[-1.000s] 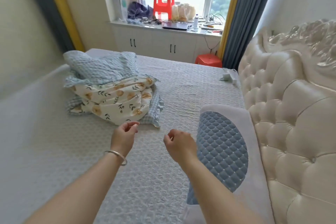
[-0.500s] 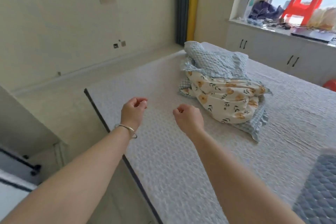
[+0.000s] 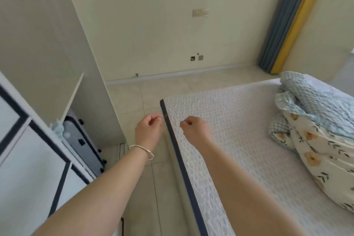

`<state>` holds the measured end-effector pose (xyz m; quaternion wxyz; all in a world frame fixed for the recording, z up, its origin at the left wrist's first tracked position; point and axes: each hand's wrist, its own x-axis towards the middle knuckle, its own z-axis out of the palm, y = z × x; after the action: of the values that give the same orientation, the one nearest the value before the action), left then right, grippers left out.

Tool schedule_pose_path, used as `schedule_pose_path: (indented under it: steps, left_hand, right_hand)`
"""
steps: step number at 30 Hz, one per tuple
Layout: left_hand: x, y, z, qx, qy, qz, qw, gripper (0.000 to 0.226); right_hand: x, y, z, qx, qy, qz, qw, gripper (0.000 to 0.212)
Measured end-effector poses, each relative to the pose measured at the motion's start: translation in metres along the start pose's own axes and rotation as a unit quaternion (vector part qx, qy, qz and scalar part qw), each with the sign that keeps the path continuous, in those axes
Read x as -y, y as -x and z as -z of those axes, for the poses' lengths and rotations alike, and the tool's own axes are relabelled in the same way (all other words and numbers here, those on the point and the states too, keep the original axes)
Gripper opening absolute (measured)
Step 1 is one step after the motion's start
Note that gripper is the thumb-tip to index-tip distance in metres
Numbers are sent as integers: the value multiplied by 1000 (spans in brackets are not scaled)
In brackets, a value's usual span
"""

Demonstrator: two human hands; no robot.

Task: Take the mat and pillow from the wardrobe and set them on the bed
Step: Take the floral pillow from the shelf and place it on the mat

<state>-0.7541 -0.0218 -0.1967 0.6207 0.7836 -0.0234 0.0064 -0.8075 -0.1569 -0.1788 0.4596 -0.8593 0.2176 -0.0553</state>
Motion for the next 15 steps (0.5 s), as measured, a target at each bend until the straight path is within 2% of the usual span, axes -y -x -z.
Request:
schedule_pose_path:
  steps: [5,12,15]
  left_hand:
    - [19,-68,34,-38,-13,21,999,18]
    - [18,-187,76,-174,-40,42,983,13]
    - [10,-244,99,-225,-46,25,973,12]
  right_hand:
    - [47,-73,-57,47,22,35,998,20]
    - [123,-190,-117,139,5,83,987,23]
    - [165,-238,-140,171,21,127,977,24]
